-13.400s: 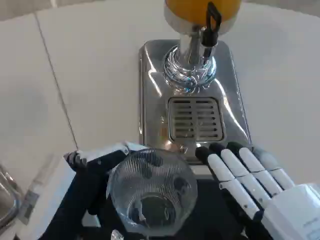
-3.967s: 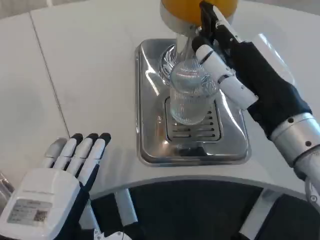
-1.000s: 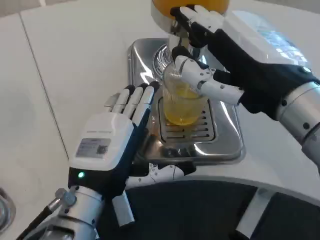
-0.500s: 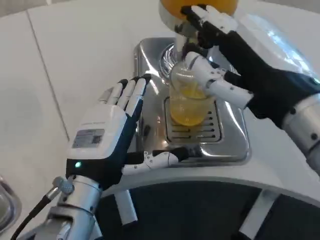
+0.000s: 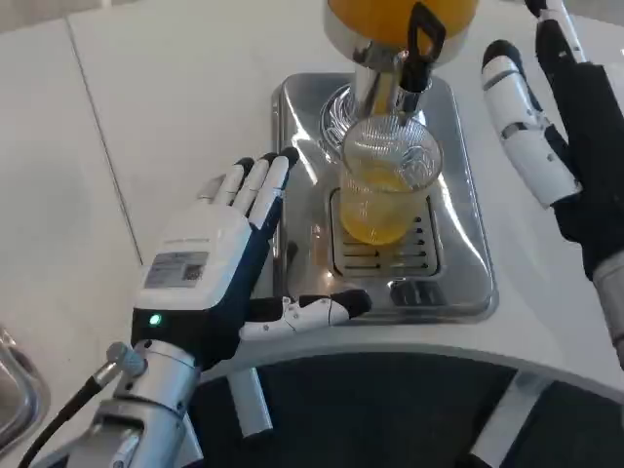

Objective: Grasp the cup under the faucet to collect the drink, then remove the cup.

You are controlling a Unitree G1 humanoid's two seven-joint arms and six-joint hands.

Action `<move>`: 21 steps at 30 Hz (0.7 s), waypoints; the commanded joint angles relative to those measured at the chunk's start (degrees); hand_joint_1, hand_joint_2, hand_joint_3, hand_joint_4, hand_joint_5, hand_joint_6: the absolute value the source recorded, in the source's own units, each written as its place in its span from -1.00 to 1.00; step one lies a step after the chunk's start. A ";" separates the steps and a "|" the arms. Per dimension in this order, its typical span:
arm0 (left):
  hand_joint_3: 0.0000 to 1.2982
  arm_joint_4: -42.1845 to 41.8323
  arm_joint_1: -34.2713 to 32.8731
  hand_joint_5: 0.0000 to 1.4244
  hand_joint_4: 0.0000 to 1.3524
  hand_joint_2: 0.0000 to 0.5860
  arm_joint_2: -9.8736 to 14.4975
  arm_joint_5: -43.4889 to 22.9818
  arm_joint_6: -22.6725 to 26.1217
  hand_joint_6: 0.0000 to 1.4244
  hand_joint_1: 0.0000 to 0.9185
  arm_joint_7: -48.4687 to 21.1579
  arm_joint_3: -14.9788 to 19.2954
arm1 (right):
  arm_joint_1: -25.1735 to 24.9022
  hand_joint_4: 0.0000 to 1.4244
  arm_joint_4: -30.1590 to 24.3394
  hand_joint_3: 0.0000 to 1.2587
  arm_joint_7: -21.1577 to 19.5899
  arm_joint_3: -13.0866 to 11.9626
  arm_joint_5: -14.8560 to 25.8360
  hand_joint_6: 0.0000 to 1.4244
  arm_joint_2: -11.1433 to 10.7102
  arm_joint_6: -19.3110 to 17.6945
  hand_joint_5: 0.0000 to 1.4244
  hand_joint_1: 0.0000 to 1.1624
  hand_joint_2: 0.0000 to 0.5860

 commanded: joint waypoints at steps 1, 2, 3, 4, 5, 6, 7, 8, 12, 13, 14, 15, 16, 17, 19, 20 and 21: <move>-1.00 1.17 -0.49 -0.98 -1.00 -0.89 0.39 -0.63 -0.73 -0.90 -0.92 0.73 -0.62 | 0.14 -1.00 -0.02 -1.00 -0.57 -2.41 2.27 -1.00 -0.22 0.82 -1.00 -0.97 0.91; -1.00 1.41 -0.80 -0.98 -1.00 -0.89 0.44 -0.62 -0.88 -0.90 -0.92 0.75 -0.80 | 0.23 -1.00 -0.26 -1.00 -0.28 -2.60 2.42 -1.00 -0.52 1.02 -1.00 -0.97 0.91; -1.00 1.59 -1.02 -0.98 -1.00 -0.89 0.49 -0.64 -0.97 -0.90 -0.92 0.78 -0.94 | 1.26 -1.00 -1.44 -1.00 0.63 -3.09 2.62 -1.00 -1.29 1.31 -1.00 -0.96 0.91; -1.00 1.78 -1.26 -0.98 -1.00 -0.89 0.51 -0.64 -1.03 -0.90 -0.92 0.74 -1.09 | 2.74 -1.00 -2.82 -1.00 1.67 -3.64 2.80 -1.00 -2.31 1.37 -1.00 -0.96 0.90; -1.00 1.92 -1.46 -0.98 -1.00 -0.89 0.54 -0.62 -1.08 -0.90 -0.92 0.75 -1.23 | 4.54 -1.00 -4.22 -1.00 2.75 -4.30 3.05 -1.00 -3.54 1.09 -1.00 -0.96 0.90; -1.00 2.03 -1.63 -0.98 -1.00 -0.89 0.58 -0.57 -1.17 -0.90 -0.92 0.72 -1.40 | 5.75 -1.00 -5.16 -1.00 3.47 -4.74 3.28 -1.00 -4.43 0.91 -1.00 -0.96 0.90; -1.00 2.11 -1.75 -0.98 -1.00 -0.89 0.61 -0.54 -1.25 -0.90 -0.92 0.72 -1.53 | 7.75 -1.00 -6.33 -1.00 4.60 -5.65 3.67 -1.00 -6.23 0.23 -1.00 -0.92 0.87; -1.00 2.17 -1.84 -0.98 -1.00 -0.89 0.67 -0.49 -1.31 -0.90 -0.92 0.70 -1.66 | 9.54 -1.00 -7.28 -1.00 5.75 -6.68 4.06 -1.00 -8.09 -0.38 -1.00 -0.91 0.87; -1.00 2.42 -2.13 -0.98 -1.00 -0.89 0.97 -0.42 -1.32 -0.90 -0.92 0.51 -2.34 | 13.65 -1.00 -9.18 -0.99 9.06 -10.74 6.33 -1.00 -13.69 -1.25 -1.00 -0.86 0.92; -1.00 2.44 -2.22 -0.98 -1.00 -0.89 1.05 -0.34 -1.31 -0.90 -0.92 0.50 -2.57 | 14.48 -1.00 -9.49 -0.99 10.36 -11.94 6.77 -1.00 -15.80 -1.51 -1.00 -0.85 0.92; -1.00 2.44 -2.28 -0.98 -1.00 -0.89 1.12 -0.27 -1.28 -0.90 -0.92 0.48 -2.74 | 15.15 -1.00 -9.76 -0.99 11.41 -12.82 7.07 -1.00 -17.58 -1.83 -1.00 -0.81 0.89; -1.00 2.41 -2.34 -0.98 -1.00 -0.89 1.16 -0.22 -1.23 -0.90 -0.92 0.45 -2.86 | 15.73 -1.00 -9.94 -0.99 12.42 -13.48 7.36 -1.00 -19.32 -2.07 -1.00 -0.79 0.88; -1.00 2.42 -2.40 -0.98 -1.00 -0.89 1.21 -0.16 -1.14 -0.90 -0.92 0.41 -2.93 | 16.43 -1.00 -10.03 -0.99 13.24 -13.95 7.58 -1.00 -20.86 -2.61 -1.00 -0.79 0.88; -1.00 2.45 -2.45 -0.98 -1.00 -0.89 1.25 -0.14 -1.07 -0.90 -0.92 0.41 -2.93 | 17.05 -1.00 -10.03 -0.99 13.74 -14.20 7.80 -1.00 -21.96 -3.25 -1.00 -0.79 0.87; -1.00 2.61 -2.55 -0.98 -1.00 -0.89 1.31 -0.18 -0.95 -0.90 -0.92 0.45 -2.85 | 18.12 -1.00 -9.93 -1.00 14.02 -14.54 8.34 -1.00 -23.42 -4.57 -1.00 -0.78 0.85; -1.00 2.67 -2.59 -0.98 -1.00 -0.89 1.32 -0.17 -0.89 -0.90 -0.92 0.48 -2.82 | 19.30 -1.00 -9.73 -1.00 13.90 -14.73 8.52 -1.00 -24.47 -6.60 -1.00 -0.74 0.81; -1.00 2.79 -2.64 -0.98 -1.00 -0.89 1.29 -0.24 -0.85 -0.90 -0.92 0.51 -2.79 | 20.62 -1.00 -9.41 -1.00 13.71 -15.13 8.87 -1.00 -25.56 -9.08 -1.00 -0.74 0.80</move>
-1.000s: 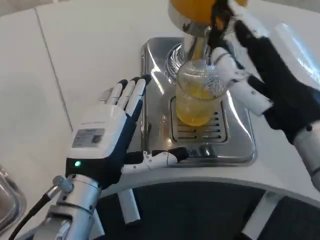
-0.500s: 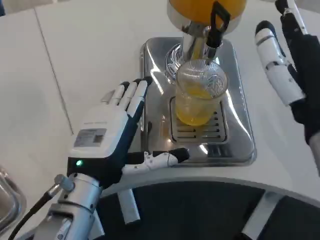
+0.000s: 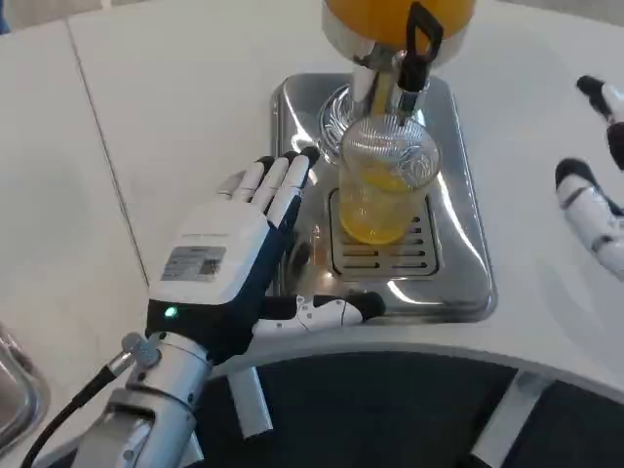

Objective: Grasp the cup under the faucet to collect the drink, then remove the cup.

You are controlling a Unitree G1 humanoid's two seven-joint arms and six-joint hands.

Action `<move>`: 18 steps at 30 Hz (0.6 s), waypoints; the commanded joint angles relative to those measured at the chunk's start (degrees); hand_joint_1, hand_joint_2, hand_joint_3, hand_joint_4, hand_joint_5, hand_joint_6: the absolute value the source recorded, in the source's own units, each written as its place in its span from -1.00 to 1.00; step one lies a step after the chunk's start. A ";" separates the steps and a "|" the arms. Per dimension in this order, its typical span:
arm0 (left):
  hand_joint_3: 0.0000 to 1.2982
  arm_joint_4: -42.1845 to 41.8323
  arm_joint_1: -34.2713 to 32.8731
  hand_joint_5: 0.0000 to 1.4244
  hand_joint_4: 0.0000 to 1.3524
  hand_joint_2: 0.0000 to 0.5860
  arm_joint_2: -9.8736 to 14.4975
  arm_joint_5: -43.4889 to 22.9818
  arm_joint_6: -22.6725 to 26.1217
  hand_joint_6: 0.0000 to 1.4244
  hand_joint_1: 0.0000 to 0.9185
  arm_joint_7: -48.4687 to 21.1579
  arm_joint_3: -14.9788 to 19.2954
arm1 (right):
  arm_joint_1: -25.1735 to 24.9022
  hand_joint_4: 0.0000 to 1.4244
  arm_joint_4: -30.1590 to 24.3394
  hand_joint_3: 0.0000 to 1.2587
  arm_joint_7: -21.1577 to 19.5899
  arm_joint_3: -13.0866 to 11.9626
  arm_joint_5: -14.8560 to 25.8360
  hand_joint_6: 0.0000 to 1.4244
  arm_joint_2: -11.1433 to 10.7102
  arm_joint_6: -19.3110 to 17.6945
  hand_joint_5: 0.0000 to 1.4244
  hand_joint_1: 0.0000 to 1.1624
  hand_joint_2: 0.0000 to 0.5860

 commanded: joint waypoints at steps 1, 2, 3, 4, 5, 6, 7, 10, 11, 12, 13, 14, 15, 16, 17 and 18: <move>-1.00 0.96 -0.18 -0.98 -1.00 -0.89 0.33 0.16 0.02 -0.90 -0.92 0.38 -0.44 | 4.80 -1.00 0.01 -1.00 0.12 -1.60 1.34 -1.00 -4.25 -7.91 -1.00 -0.73 0.80; -1.00 1.06 -0.23 -0.98 -1.00 -0.89 0.30 0.11 0.05 -0.90 -0.92 0.42 -0.43 | 5.93 -1.00 0.40 -1.00 -0.31 -2.24 1.83 -1.00 -4.91 -10.22 -1.00 -0.70 0.76; -1.00 1.23 -0.29 -0.98 -1.00 -0.89 0.25 0.10 0.08 -0.90 -0.92 0.52 -0.45 | 7.18 -1.00 0.87 -1.00 -0.88 -3.04 2.32 -1.00 -5.53 -12.77 -1.00 -0.70 0.75; -1.00 1.46 -0.34 -0.98 -1.00 -0.90 0.12 0.04 0.11 -0.90 -0.92 0.64 -0.45 | 9.38 -1.00 1.62 -1.00 -1.81 -4.63 3.27 -1.00 -6.16 -16.75 -1.00 -0.69 0.75; -1.00 1.62 -0.35 -0.98 -1.00 -0.90 0.03 0.01 0.09 -0.90 -0.92 0.78 -0.48 | 11.02 -1.00 2.27 -1.00 -2.52 -5.90 4.09 -1.00 -6.57 -19.86 -1.00 -0.69 0.74; -1.00 1.74 -0.37 -0.98 -1.00 -0.91 -0.04 -0.01 0.07 -0.90 -0.92 0.88 -0.49 | 12.74 -1.00 3.06 -1.00 -3.25 -7.35 5.13 -1.00 -6.80 -23.09 -1.00 -0.69 0.73; -1.00 1.81 -0.36 -0.98 -1.00 -0.91 -0.08 -0.04 0.05 -0.89 -0.93 0.96 -0.52 | 14.41 -1.00 3.91 -1.00 -3.95 -8.83 6.37 -1.00 -6.84 -26.20 -1.00 -0.69 0.73; -1.00 1.88 -0.28 -0.98 -1.00 -0.92 -0.18 0.00 0.01 -0.89 -0.94 1.26 -0.63 | 18.42 -1.00 6.21 -1.00 -5.74 -12.41 9.42 -1.00 -6.67 -33.98 -1.00 -0.68 0.68; -1.00 1.85 -0.23 -0.98 -1.00 -0.92 -0.24 0.06 0.05 -0.89 -0.94 1.36 -0.69 | 19.59 -1.00 6.90 -1.00 -6.21 -13.44 10.20 -1.00 -6.57 -36.33 -1.00 -0.68 0.67; -1.00 1.83 -0.20 -0.98 -1.00 -0.92 -0.26 0.10 0.09 -0.89 -0.94 1.42 -0.74 | 20.78 -1.00 7.63 -1.00 -6.68 -14.40 10.95 -1.00 -6.50 -38.73 -1.00 -0.68 0.66; -1.00 1.81 -0.15 -0.98 -1.00 -0.92 -0.30 0.10 0.08 -0.89 -0.95 1.51 -0.78 | 21.88 -1.00 8.43 -1.00 -7.13 -15.22 11.43 -1.00 -6.57 -41.20 -1.00 -0.68 0.66; -1.00 1.79 -0.09 -0.98 -1.00 -0.92 -0.34 0.10 0.08 -0.89 -0.95 1.61 -0.81 | 22.53 -1.00 9.06 -1.00 -7.41 -15.77 11.75 -1.00 -6.60 -42.96 -1.00 -0.68 0.65; -1.00 1.78 -0.06 -0.98 -1.00 -0.92 -0.36 0.09 0.07 -0.89 -0.95 1.67 -0.83 | 23.26 -1.00 9.73 -1.00 -7.62 -16.34 12.07 -1.00 -6.71 -44.77 -1.00 -0.68 0.65; -1.00 1.87 0.00 -0.98 -1.00 -0.92 -0.46 0.11 0.11 -0.89 -0.95 1.87 -0.85 | 24.30 -1.00 10.77 -1.00 -8.04 -17.12 12.26 -1.00 -6.91 -47.23 -1.00 -0.68 0.64; -1.00 2.16 -0.03 -0.98 -1.00 -0.92 -0.59 0.12 0.16 -0.89 -0.95 2.11 -0.88 | 25.00 -1.00 11.61 -1.00 -8.33 -17.71 12.41 -1.00 -6.99 -49.12 -1.00 -0.68 0.64; -1.00 2.37 -0.06 -0.98 -1.00 -0.92 -0.68 0.13 0.19 -0.89 -0.95 2.26 -0.90 | 25.65 -1.00 12.51 -1.00 -8.63 -18.27 12.48 -1.00 -7.08 -50.91 -1.00 -0.68 0.63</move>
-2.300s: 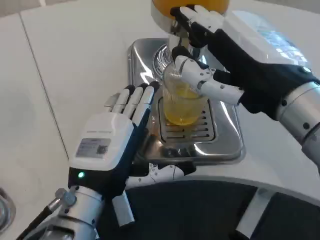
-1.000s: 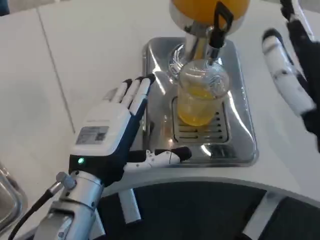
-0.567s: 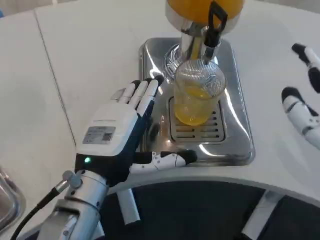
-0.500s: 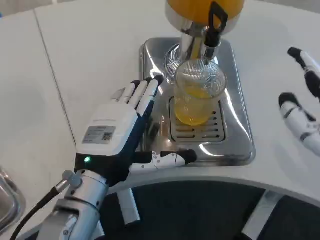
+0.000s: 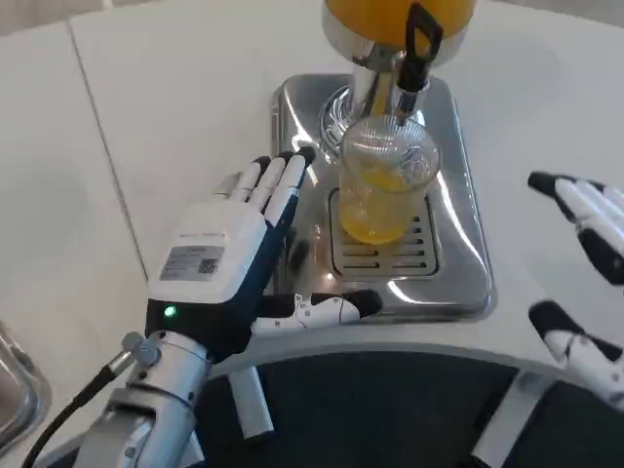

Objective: Grasp the cup under the faucet to collect the drink, then remove the cup.

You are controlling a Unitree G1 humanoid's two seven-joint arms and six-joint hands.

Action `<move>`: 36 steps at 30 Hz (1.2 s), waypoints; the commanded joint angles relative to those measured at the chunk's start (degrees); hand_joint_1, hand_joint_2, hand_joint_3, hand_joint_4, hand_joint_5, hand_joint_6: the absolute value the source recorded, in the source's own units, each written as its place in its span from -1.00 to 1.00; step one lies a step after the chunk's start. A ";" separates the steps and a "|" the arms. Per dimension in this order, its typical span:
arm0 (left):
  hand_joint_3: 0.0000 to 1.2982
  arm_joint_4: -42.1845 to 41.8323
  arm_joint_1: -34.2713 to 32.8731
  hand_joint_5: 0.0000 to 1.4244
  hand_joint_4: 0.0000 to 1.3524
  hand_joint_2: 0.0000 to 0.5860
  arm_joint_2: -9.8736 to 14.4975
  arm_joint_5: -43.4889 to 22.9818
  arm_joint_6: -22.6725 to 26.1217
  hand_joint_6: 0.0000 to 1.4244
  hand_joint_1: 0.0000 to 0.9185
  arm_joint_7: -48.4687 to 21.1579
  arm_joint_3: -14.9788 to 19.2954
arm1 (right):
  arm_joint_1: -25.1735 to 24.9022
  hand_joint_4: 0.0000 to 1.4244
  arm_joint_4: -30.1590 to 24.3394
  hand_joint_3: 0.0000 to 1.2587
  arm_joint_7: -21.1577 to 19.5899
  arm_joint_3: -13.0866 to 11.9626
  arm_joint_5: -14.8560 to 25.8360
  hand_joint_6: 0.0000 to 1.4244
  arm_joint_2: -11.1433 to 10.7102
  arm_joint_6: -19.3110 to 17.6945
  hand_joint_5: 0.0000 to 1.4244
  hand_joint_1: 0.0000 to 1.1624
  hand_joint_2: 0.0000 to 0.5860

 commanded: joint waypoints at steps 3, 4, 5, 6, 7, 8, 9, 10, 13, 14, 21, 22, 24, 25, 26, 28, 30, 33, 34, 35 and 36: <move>-1.00 2.24 0.20 -0.98 -1.00 -0.92 -0.91 -0.12 -0.08 -0.89 -0.95 2.42 -0.66 | 4.15 -1.00 5.15 -1.00 -2.26 -3.64 1.18 -1.00 -0.83 -10.24 -1.00 -0.68 0.62; -1.00 3.29 -0.18 -0.98 -1.00 -0.92 -1.35 -0.52 -0.16 -0.89 -0.96 3.10 -0.55 | 4.69 -1.00 5.99 -1.00 -2.22 -3.87 1.24 -1.00 -0.96 -11.53 -1.00 -0.68 0.62; -1.00 4.50 -0.67 -0.98 -1.00 -0.92 -1.92 -1.14 -0.20 -0.89 -0.96 3.75 -0.32 | 5.04 -1.00 6.60 -1.00 -2.18 -4.03 1.28 -1.00 -1.04 -12.49 -1.00 -0.68 0.62; -1.00 5.86 -1.32 -0.97 -1.00 -0.92 -2.55 -1.93 -0.23 -0.89 -0.96 4.36 -0.01 | 5.38 -1.00 7.10 -1.00 -2.16 -4.09 1.25 -1.00 -1.07 -13.36 -1.00 -0.68 0.62; -1.00 7.79 -2.45 -0.97 -1.00 -0.93 -3.38 -3.21 -0.26 -0.89 -0.96 5.04 0.50 | 5.67 -1.00 7.37 -1.00 -2.12 -4.06 1.15 -1.00 -1.11 -14.00 -1.00 -0.68 0.62; -1.00 9.16 -3.27 -0.97 -1.00 -0.95 -3.87 -4.11 -0.35 -0.89 -0.95 5.54 0.79 | 5.93 -1.00 7.47 -1.00 -2.04 -3.98 1.08 -1.00 -1.03 -14.33 -1.00 -0.69 0.62; -1.00 10.45 -4.11 -0.96 -1.00 -0.96 -4.26 -4.90 -0.54 -0.89 -0.94 6.10 1.02 | 6.13 -1.00 7.50 -1.00 -1.92 -3.92 1.13 -1.00 -0.94 -14.43 -1.00 -0.69 0.62; -1.00 11.65 -4.96 -0.96 -1.00 -0.96 -4.56 -5.64 -0.79 -0.89 -0.94 6.60 1.19 | 6.25 -1.00 7.39 -1.00 -1.79 -3.90 1.20 -1.00 -0.87 -14.37 -1.00 -0.69 0.61; -1.00 15.35 -7.87 -0.95 -1.00 -0.97 -5.38 -7.52 -2.07 -0.89 -0.91 8.69 1.48 | 6.47 -1.00 6.57 -1.00 -1.37 -3.89 1.46 -1.00 -0.65 -13.57 -1.00 -0.68 0.60; -1.00 16.14 -8.48 -0.94 -1.00 -0.97 -5.51 -7.87 -2.45 -0.89 -0.91 9.27 1.45 | 6.55 -1.00 6.32 -1.00 -1.22 -3.80 1.47 -1.00 -0.61 -13.30 -1.00 -0.68 0.60; -1.00 19.96 -10.99 -0.91 -1.00 -0.97 -6.16 -8.77 -4.43 -0.88 -0.86 12.11 0.10 | 6.52 -1.00 4.79 -1.00 -0.80 -2.43 0.91 -1.00 0.01 -10.71 -1.00 -0.67 0.58; -1.00 20.67 -11.47 -0.91 -1.00 -0.97 -6.42 -8.84 -4.66 -0.88 -0.86 12.27 -0.19 | 6.46 -1.00 4.63 -1.00 -0.78 -2.29 0.90 -1.00 0.04 -10.36 -1.00 -0.67 0.57; -1.00 21.74 -12.21 -0.91 -1.00 -0.98 -6.78 -8.91 -5.09 -0.87 -0.82 12.54 -0.61 | 6.25 -1.00 4.02 -1.00 -0.53 -1.87 0.81 -1.00 0.08 -9.32 -1.00 -0.66 0.57; -1.00 22.20 -12.56 -0.91 -1.00 -0.98 -6.97 -8.95 -5.42 -0.87 -0.82 12.69 -0.79 | 6.18 -1.00 3.73 -1.00 -0.42 -1.70 0.73 -1.00 0.13 -8.84 -1.00 -0.66 0.56; -1.00 22.73 -13.00 -0.90 -1.00 -0.99 -7.25 -8.90 -5.77 -0.86 -0.80 12.92 -1.04 | 6.14 -1.00 3.50 -1.00 -0.36 -1.57 0.67 -1.00 0.15 -8.47 -1.00 -0.66 0.56; -1.00 23.61 -13.68 -0.88 -1.00 -0.98 -7.64 -8.83 -6.29 -0.85 -0.78 13.29 -1.37 | 6.18 -1.00 2.87 -1.00 -0.08 -1.22 0.68 -1.00 0.25 -7.42 -1.00 -0.66 0.55; -1.00 24.55 -14.30 -0.87 -1.00 -0.96 -7.92 -8.96 -6.78 -0.84 -0.75 13.67 -1.62 | 6.22 -1.00 2.32 -1.00 0.10 -0.97 0.65 -1.00 0.27 -6.64 -1.00 -0.66 0.54; -1.00 26.15 -15.39 -0.82 -1.00 -0.96 -8.58 -9.20 -7.65 -0.78 -0.69 14.72 -1.84 | 6.16 -1.00 1.41 -1.00 0.52 -0.83 0.90 -1.00 0.43 -5.02 -1.00 -0.66 0.53; -1.00 26.54 -15.67 -0.82 -1.00 -0.96 -8.72 -9.24 -7.88 -0.78 -0.69 15.04 -1.90 | 6.13 -1.00 1.15 -1.00 0.62 -0.79 0.98 -1.00 0.50 -4.52 -1.00 -0.65 0.53; -1.00 26.87 -15.90 -0.80 -1.00 -0.95 -8.87 -9.32 -8.14 -0.76 -0.68 15.28 -1.94 | 6.11 -1.00 0.90 -1.00 0.73 -0.71 0.98 -1.00 0.52 -4.16 -1.00 -0.65 0.52; -1.00 27.17 -16.11 -0.80 -1.00 -0.95 -9.01 -9.35 -8.28 -0.76 -0.67 15.46 -2.02 | 6.10 -1.00 0.72 -1.00 0.80 -0.64 0.96 -1.00 0.51 -3.91 -1.00 -0.65 0.52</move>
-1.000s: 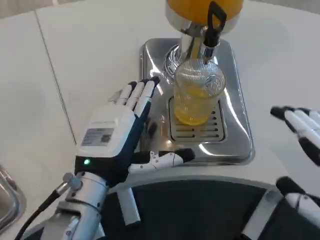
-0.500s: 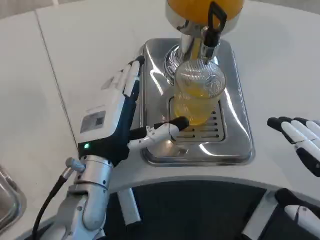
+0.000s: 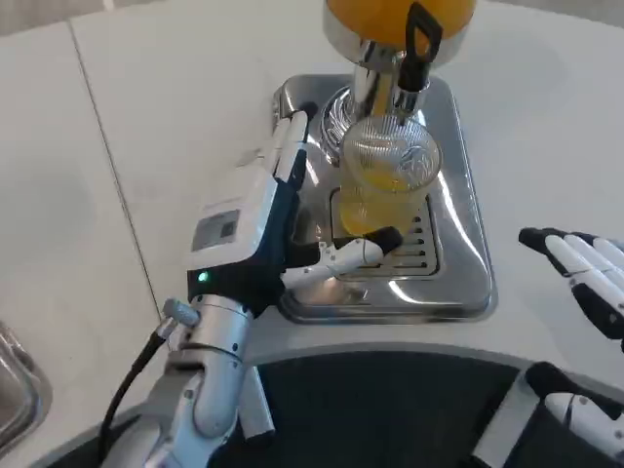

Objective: Grasp the cup under the faucet to collect the drink, then remove the cup.

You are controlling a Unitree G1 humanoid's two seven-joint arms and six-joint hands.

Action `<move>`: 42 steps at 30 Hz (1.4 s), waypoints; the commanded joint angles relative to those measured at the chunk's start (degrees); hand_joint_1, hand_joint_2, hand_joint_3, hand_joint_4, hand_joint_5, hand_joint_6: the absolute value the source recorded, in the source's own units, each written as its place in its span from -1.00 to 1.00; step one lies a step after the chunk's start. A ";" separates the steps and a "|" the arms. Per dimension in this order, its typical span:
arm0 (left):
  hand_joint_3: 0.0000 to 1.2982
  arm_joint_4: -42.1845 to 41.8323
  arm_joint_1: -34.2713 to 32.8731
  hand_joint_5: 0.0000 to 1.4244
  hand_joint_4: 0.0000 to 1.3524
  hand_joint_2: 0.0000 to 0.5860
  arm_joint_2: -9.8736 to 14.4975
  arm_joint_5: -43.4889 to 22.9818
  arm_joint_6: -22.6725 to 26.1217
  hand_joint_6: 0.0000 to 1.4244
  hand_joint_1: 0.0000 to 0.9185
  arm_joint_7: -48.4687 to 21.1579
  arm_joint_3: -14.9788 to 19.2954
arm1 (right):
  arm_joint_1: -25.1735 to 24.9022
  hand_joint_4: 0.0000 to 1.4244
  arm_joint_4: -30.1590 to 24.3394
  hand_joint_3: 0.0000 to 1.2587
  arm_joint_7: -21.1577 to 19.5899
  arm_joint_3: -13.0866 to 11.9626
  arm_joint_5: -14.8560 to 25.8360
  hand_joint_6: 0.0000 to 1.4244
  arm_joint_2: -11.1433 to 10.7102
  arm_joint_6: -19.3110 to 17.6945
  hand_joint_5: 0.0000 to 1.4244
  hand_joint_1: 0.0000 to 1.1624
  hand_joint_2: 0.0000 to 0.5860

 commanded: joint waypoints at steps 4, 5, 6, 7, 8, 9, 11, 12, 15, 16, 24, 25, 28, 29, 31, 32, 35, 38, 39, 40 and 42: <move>-1.00 3.37 -2.14 -0.78 -1.00 -0.93 -1.60 -0.83 -2.08 -0.75 -0.64 1.97 -0.76 | 0.31 -1.00 -2.18 -1.00 1.02 0.69 0.23 -1.00 0.41 2.73 -1.00 -0.64 0.51; -1.00 3.71 -2.28 -0.78 -1.00 -0.93 -1.74 -0.90 -2.22 -0.75 -0.64 2.02 -0.78 | 0.28 -1.00 -2.32 -1.00 1.04 0.71 0.30 -1.00 0.42 3.03 -1.00 -0.64 0.51; -1.00 4.03 -2.45 -0.78 -1.00 -0.93 -1.85 -0.95 -2.35 -0.75 -0.64 2.09 -0.84 | 0.24 -1.00 -2.45 -1.00 1.09 0.72 0.38 -1.00 0.47 3.37 -1.00 -0.64 0.51; -1.00 4.37 -2.65 -0.78 -1.00 -0.93 -1.97 -0.99 -2.50 -0.75 -0.64 2.16 -0.90 | 0.21 -1.00 -2.57 -1.00 1.13 0.73 0.43 -1.00 0.52 3.64 -1.00 -0.61 0.49; -1.00 4.61 -2.79 -0.78 -1.00 -0.93 -2.05 -1.02 -2.61 -0.75 -0.64 2.21 -0.95 | 0.21 -1.00 -2.71 -1.00 1.16 0.74 0.48 -1.00 0.59 3.87 -1.00 -0.60 0.48; -1.00 4.85 -3.07 -0.78 -1.00 -0.93 -2.25 -1.05 -2.71 -0.75 -0.64 2.25 -1.03 | 0.30 -1.00 -2.86 -1.00 1.20 0.77 0.47 -1.00 0.66 4.03 -1.00 -0.60 0.48; -1.00 5.12 -3.53 -0.78 -1.00 -0.93 -2.52 -0.97 -2.85 -0.75 -0.63 2.40 -1.24 | 0.47 -1.00 -3.05 -1.00 1.20 0.82 0.45 -1.00 0.79 4.26 -1.00 -0.60 0.48; -1.00 5.22 -3.73 -0.78 -1.00 -0.93 -2.62 -0.84 -2.86 -0.75 -0.63 2.52 -1.39 | 0.60 -1.00 -3.11 -1.00 1.20 0.83 0.47 -1.00 0.90 4.41 -1.00 -0.59 0.49; -1.00 5.94 -4.39 -0.77 -1.00 -0.93 -3.19 -0.79 -2.77 -0.75 -0.63 2.52 -1.72 | 0.89 -1.00 -3.26 -1.00 1.21 0.77 0.63 -1.00 1.21 4.82 -1.00 -0.59 0.49; -1.00 6.31 -4.61 -0.77 -1.00 -0.93 -3.36 -0.91 -2.80 -0.75 -0.63 2.46 -1.72 | 0.92 -1.00 -3.35 -1.00 1.25 0.74 0.69 -1.00 1.29 4.97 -1.00 -0.59 0.49; -1.00 8.28 -6.28 -0.75 -1.00 -0.92 -4.54 -1.99 -3.57 -0.73 -0.63 2.97 -1.99 | 0.16 -1.00 -3.79 -1.00 2.15 1.24 0.74 -1.00 1.36 6.88 -1.00 -0.58 0.49; -1.00 8.44 -6.39 -0.75 -1.00 -0.92 -4.65 -2.06 -3.59 -0.73 -0.63 3.06 -2.05 | 0.08 -1.00 -3.83 -1.00 2.23 1.36 0.70 -1.00 1.35 7.07 -1.00 -0.58 0.49; -1.00 9.45 -6.97 -0.72 -1.00 -0.92 -5.33 -2.60 -3.77 -0.71 -0.60 3.24 -2.08 | -0.27 -1.00 -4.06 -1.00 2.56 1.75 0.58 -1.00 1.37 7.72 -1.00 -0.58 0.49; -1.00 9.77 -7.14 -0.72 -1.00 -0.92 -5.53 -2.76 -3.83 -0.71 -0.60 3.36 -2.08 | -0.45 -1.00 -4.18 -1.00 2.68 1.91 0.52 -1.00 1.36 8.04 -1.00 -0.58 0.49; -1.00 10.27 -7.41 -0.71 -1.00 -0.89 -5.81 -3.04 -3.96 -0.68 -0.54 3.54 -2.06 | -0.70 -1.00 -4.39 -1.00 2.88 2.10 0.47 -1.00 1.30 8.54 -1.00 -0.57 0.49; -1.00 10.61 -7.56 -0.69 -1.00 -0.87 -6.07 -3.26 -3.98 -0.68 -0.50 3.65 -2.00 | -0.86 -1.00 -4.57 -1.00 3.05 2.16 0.54 -1.00 1.23 8.93 -1.00 -0.57 0.49; -1.00 11.61 -7.94 -0.67 -1.00 -0.85 -6.75 -3.90 -4.05 -0.64 -0.42 4.02 -1.96 | -1.26 -1.00 -4.99 -1.00 3.44 2.32 0.68 -1.00 1.09 9.81 -1.00 -0.57 0.49; -1.00 12.34 -8.23 -0.66 -1.00 -0.85 -7.37 -4.62 -4.31 -0.63 -0.37 4.71 -1.89 | -1.76 -1.00 -5.23 -1.00 4.01 2.68 0.70 -1.00 1.08 10.85 -1.00 -0.57 0.49; -1.00 12.53 -8.33 -0.65 -1.00 -0.84 -7.57 -4.68 -4.32 -0.62 -0.35 5.04 -1.85 | -1.87 -1.00 -5.28 -1.00 4.13 2.82 0.68 -1.00 1.08 11.04 -1.00 -0.57 0.49; -1.00 12.82 -8.48 -0.65 -1.00 -0.84 -7.81 -4.78 -4.37 -0.61 -0.34 5.49 -1.77 | -1.93 -1.00 -5.33 -1.00 4.20 2.92 0.65 -1.00 1.07 11.17 -1.00 -0.57 0.50; -1.00 13.24 -8.68 -0.64 -1.00 -0.82 -8.07 -4.92 -4.49 -0.61 -0.30 6.13 -1.71 | -2.20 -1.00 -5.32 -1.00 4.40 3.12 0.63 -1.00 1.01 11.56 -1.00 -0.57 0.50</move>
